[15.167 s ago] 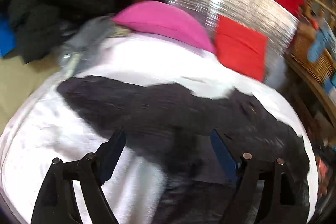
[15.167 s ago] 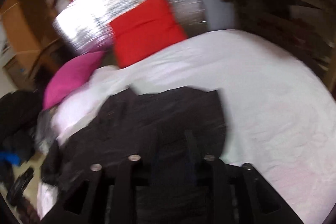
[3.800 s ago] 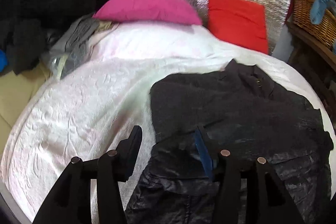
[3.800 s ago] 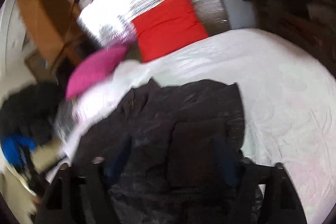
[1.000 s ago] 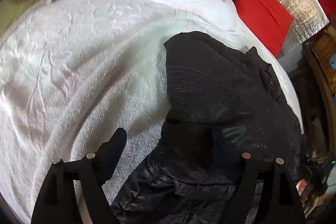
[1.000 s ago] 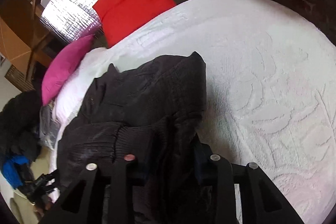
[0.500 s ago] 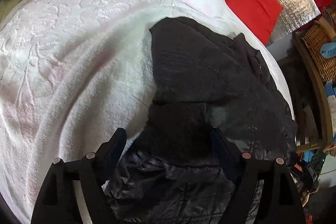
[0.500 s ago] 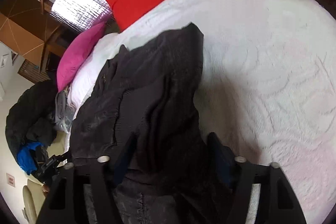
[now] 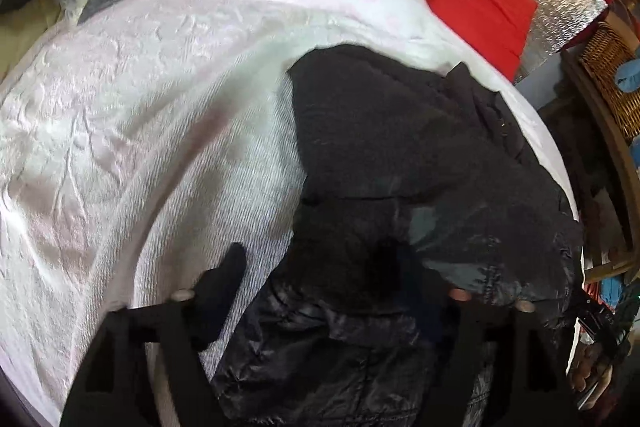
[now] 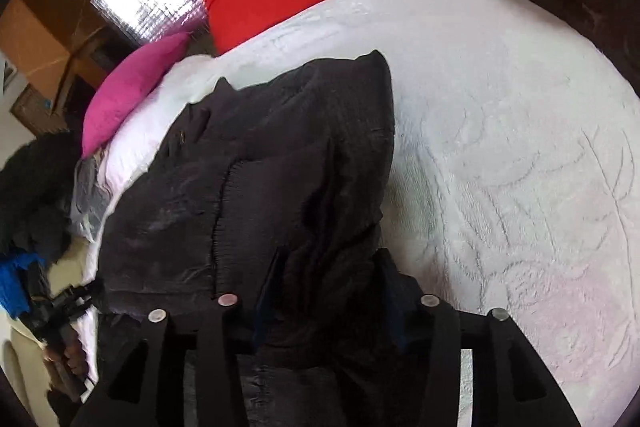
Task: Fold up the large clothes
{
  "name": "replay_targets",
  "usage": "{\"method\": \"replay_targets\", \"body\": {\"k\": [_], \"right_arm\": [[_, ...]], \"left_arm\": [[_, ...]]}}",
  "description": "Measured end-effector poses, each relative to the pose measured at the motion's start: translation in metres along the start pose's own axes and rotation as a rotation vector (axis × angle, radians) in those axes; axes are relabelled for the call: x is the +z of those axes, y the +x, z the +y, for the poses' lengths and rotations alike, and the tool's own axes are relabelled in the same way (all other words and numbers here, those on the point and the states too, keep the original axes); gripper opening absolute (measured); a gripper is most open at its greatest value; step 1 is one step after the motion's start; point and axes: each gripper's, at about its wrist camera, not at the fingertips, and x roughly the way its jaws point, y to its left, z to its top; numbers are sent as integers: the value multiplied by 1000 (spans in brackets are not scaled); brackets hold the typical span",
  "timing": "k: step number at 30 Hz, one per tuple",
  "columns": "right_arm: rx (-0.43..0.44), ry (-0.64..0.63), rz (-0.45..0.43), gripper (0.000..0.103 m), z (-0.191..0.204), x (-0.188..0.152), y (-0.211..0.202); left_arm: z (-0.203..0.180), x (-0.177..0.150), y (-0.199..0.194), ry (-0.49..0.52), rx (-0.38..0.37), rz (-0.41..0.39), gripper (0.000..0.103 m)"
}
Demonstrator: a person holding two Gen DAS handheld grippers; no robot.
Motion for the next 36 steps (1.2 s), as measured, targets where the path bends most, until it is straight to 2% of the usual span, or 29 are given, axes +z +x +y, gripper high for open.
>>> {"method": "replay_targets", "body": {"k": [1, 6, 9, 14, 17, 19, 20, 23, 26, 28, 30, 32, 36], "right_arm": [[9, -2, 1, 58, 1, 1, -3], [2, -13, 8, 59, 0, -3, -10], [5, 7, 3, 63, -5, -5, -14], [27, 45, 1, 64, -18, -8, -11], [14, 2, 13, 64, -7, -11, -4], [13, -32, 2, 59, 2, -12, -4], [14, -46, 1, 57, 5, -13, -4], [11, -89, -28, 49, 14, -13, -10], [11, -102, -59, 48, 17, -12, -17], [-27, -110, -21, 48, 14, -14, -6], [-35, -97, 9, 50, 11, -14, 0], [-18, -70, -2, 54, 10, -13, -8], [29, -11, -43, 62, 3, -20, -32]], "left_arm": [[0, 0, 2, -6, -6, 3, 80], [-3, -1, 1, -3, -13, -7, 80], [5, -7, -3, -6, -32, 9, 80], [14, -13, -9, -13, -54, 15, 80], [15, -18, -11, -1, -43, 10, 80], [12, -19, -12, 10, -55, 2, 70], [8, -19, -13, 24, -71, 3, 59], [0, -22, -18, 66, -32, -22, 55], [-2, -22, -18, 81, -12, -30, 56], [-7, -23, -14, 103, 26, -28, 59], [-12, -25, -12, 132, 73, -30, 66], [-21, -25, -13, 152, 103, -45, 71], [-20, -33, -28, 163, 90, -57, 73]]}}
